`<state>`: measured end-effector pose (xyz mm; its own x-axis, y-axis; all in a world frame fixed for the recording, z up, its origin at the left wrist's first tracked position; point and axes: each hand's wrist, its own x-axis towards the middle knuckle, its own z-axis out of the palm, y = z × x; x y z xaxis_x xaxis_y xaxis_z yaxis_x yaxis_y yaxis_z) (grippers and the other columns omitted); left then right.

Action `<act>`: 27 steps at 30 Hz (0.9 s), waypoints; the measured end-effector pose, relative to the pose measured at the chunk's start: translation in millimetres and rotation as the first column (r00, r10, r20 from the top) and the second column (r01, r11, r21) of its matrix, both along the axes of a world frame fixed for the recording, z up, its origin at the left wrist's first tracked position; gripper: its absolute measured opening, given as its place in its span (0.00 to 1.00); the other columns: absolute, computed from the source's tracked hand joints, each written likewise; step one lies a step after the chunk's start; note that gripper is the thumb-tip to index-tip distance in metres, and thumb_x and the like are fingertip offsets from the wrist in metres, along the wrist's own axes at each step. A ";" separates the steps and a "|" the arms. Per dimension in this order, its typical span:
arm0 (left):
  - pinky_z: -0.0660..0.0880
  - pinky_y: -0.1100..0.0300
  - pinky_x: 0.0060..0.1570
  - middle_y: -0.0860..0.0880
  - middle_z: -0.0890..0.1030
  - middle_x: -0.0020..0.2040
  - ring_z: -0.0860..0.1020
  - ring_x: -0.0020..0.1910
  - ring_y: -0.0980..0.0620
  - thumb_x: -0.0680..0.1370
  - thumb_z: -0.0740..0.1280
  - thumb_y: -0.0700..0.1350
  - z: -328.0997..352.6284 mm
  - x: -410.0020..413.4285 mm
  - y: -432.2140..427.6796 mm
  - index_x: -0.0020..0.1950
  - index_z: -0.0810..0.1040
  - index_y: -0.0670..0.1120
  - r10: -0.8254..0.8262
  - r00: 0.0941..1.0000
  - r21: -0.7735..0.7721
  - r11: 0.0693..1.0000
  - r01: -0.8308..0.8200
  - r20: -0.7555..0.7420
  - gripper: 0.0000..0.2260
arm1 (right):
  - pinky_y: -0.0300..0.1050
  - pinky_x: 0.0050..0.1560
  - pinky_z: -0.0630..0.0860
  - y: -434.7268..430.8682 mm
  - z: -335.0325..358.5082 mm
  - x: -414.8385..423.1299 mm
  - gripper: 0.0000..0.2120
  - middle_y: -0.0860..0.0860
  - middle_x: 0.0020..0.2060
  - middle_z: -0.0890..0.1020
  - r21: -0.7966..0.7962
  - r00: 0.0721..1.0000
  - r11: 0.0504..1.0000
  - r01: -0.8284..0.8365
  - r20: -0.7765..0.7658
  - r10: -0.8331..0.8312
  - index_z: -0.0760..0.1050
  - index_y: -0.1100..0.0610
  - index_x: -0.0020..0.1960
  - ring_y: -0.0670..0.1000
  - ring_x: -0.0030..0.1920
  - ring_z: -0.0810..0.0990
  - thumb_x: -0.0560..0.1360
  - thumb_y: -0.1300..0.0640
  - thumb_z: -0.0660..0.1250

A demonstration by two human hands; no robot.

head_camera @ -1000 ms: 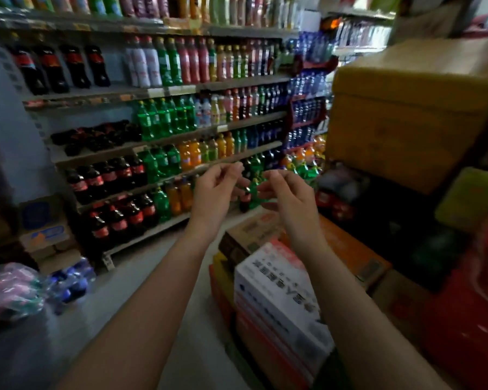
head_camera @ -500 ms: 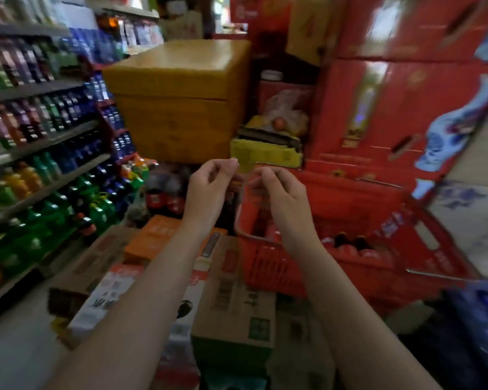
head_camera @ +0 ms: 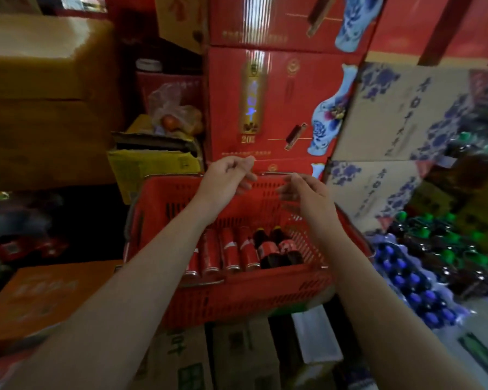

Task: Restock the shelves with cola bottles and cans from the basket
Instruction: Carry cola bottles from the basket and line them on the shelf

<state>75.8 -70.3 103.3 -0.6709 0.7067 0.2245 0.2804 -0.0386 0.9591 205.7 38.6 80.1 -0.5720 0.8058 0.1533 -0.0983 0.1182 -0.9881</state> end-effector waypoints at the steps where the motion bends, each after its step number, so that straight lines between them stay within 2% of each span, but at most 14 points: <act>1: 0.76 0.63 0.36 0.47 0.83 0.43 0.79 0.38 0.52 0.81 0.62 0.51 -0.5 -3.7 12.5 0.55 0.77 0.38 -0.010 1.000 -0.020 1.000 0.010 0.014 0.16 | 0.40 0.35 0.75 14.5 -2.8 -2.2 0.10 0.52 0.36 0.81 -0.015 1.000 1.000 0.010 0.019 -0.010 0.77 0.57 0.48 0.48 0.36 0.79 0.81 0.55 0.59; 4: 0.75 0.62 0.39 0.49 0.83 0.42 0.79 0.38 0.53 0.81 0.62 0.53 -12.3 -18.0 46.0 0.53 0.78 0.42 -0.011 0.996 -0.098 0.995 0.020 0.093 0.15 | 0.41 0.36 0.73 53.7 -11.3 -12.8 0.11 0.52 0.36 0.81 -0.037 0.994 0.999 0.021 0.109 -0.016 0.77 0.56 0.46 0.48 0.36 0.79 0.81 0.53 0.59; 7: 0.77 0.58 0.45 0.49 0.84 0.45 0.81 0.44 0.51 0.80 0.61 0.56 -36.0 -33.1 76.7 0.50 0.78 0.46 0.018 0.988 -0.201 0.979 0.013 0.152 0.14 | 0.40 0.35 0.72 86.8 -23.0 -30.0 0.12 0.52 0.35 0.80 -0.071 0.984 0.997 0.004 0.181 0.009 0.76 0.56 0.42 0.49 0.35 0.78 0.81 0.54 0.59; 11: 0.77 0.51 0.54 0.45 0.83 0.50 0.81 0.49 0.47 0.80 0.61 0.57 -70.7 -44.0 112.0 0.54 0.78 0.43 0.083 0.972 -0.318 0.948 -0.009 0.219 0.18 | 0.41 0.33 0.71 125.3 -51.3 -59.8 0.15 0.55 0.35 0.79 -0.083 0.957 0.994 -0.074 0.275 0.094 0.75 0.57 0.39 0.50 0.33 0.76 0.81 0.54 0.59; 17: 0.77 0.53 0.53 0.44 0.83 0.50 0.81 0.49 0.46 0.80 0.62 0.57 -125.1 -53.9 154.3 0.59 0.78 0.40 0.190 0.926 -0.460 0.888 -0.020 0.327 0.21 | 0.44 0.38 0.73 172.5 -100.3 -94.8 0.15 0.56 0.37 0.79 -0.115 0.875 0.979 -0.168 0.440 0.202 0.76 0.59 0.44 0.52 0.35 0.77 0.81 0.50 0.59; 20: 0.78 0.51 0.55 0.42 0.83 0.52 0.81 0.51 0.44 0.78 0.62 0.59 -154.9 -58.6 167.7 0.59 0.78 0.39 0.233 0.904 -0.548 0.836 0.001 0.357 0.24 | 0.46 0.47 0.74 184.0 -127.5 -97.1 0.18 0.56 0.39 0.82 -0.071 0.839 0.980 -0.186 0.507 0.196 0.79 0.60 0.44 0.53 0.42 0.79 0.80 0.48 0.60; 23: 0.75 0.47 0.61 0.40 0.81 0.58 0.79 0.57 0.41 0.72 0.63 0.68 -202.1 -71.7 184.7 0.62 0.76 0.39 0.267 0.898 -0.622 0.783 0.010 0.351 0.35 | 0.47 0.62 0.72 188.6 -149.6 -96.3 0.22 0.58 0.56 0.81 -0.106 0.784 0.971 -0.215 0.574 0.236 0.78 0.62 0.59 0.55 0.59 0.79 0.81 0.45 0.58; 25: 0.73 0.47 0.64 0.40 0.80 0.61 0.78 0.60 0.41 0.64 0.63 0.72 -221.6 -71.5 192.3 0.64 0.76 0.39 0.274 0.887 -0.627 0.779 0.023 0.373 0.42 | 0.46 0.68 0.68 189.5 -161.0 -96.6 0.24 0.57 0.64 0.78 -0.115 0.748 0.964 -0.241 0.611 0.260 0.75 0.59 0.65 0.55 0.66 0.75 0.80 0.43 0.56; 26: 0.72 0.48 0.65 0.41 0.79 0.62 0.77 0.61 0.41 0.64 0.63 0.71 -216.9 -65.1 192.2 0.64 0.76 0.40 0.270 0.876 -0.614 0.789 0.036 0.399 0.42 | 0.46 0.70 0.66 188.5 -166.9 -96.5 0.25 0.57 0.66 0.76 -0.127 0.739 0.959 -0.254 0.614 0.277 0.73 0.58 0.68 0.55 0.68 0.73 0.80 0.42 0.55; 27: 0.71 0.50 0.66 0.41 0.78 0.64 0.76 0.63 0.41 0.69 0.64 0.69 -209.4 -57.6 190.7 0.66 0.75 0.40 0.263 0.871 -0.598 0.800 0.043 0.415 0.38 | 0.47 0.72 0.63 186.3 -170.8 -95.8 0.26 0.56 0.68 0.74 -0.147 0.735 0.951 -0.271 0.607 0.303 0.71 0.57 0.70 0.54 0.69 0.71 0.81 0.41 0.54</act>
